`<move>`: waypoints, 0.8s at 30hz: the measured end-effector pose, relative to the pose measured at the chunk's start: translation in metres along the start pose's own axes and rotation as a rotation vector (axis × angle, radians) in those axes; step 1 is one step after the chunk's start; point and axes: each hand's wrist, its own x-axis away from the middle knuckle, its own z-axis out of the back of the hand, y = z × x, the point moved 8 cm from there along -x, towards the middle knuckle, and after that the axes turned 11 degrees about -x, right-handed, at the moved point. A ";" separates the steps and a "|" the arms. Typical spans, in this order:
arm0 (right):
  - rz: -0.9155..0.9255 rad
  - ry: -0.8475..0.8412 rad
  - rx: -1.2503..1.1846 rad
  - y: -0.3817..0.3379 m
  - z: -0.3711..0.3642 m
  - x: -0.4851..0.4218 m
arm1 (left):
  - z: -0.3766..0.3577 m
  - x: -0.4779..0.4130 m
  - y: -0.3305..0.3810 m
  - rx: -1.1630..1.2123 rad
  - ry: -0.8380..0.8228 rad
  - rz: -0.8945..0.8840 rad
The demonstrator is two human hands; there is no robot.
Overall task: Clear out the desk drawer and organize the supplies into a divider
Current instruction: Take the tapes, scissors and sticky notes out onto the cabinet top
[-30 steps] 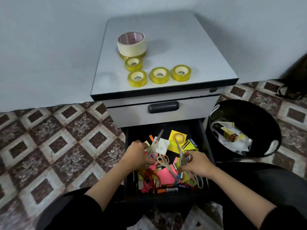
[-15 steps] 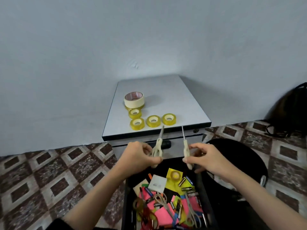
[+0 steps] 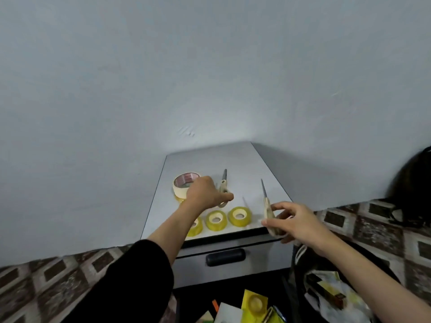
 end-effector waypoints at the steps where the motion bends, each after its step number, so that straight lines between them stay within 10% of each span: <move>1: -0.004 0.008 -0.006 0.001 0.003 -0.006 | -0.004 -0.010 0.002 -0.025 -0.009 0.008; 18: -0.036 0.043 0.020 0.026 0.024 -0.077 | -0.058 -0.106 0.008 -0.308 0.033 -0.027; 24: -0.043 0.027 0.049 0.018 0.003 -0.087 | -0.026 -0.084 -0.009 -0.009 0.293 -0.095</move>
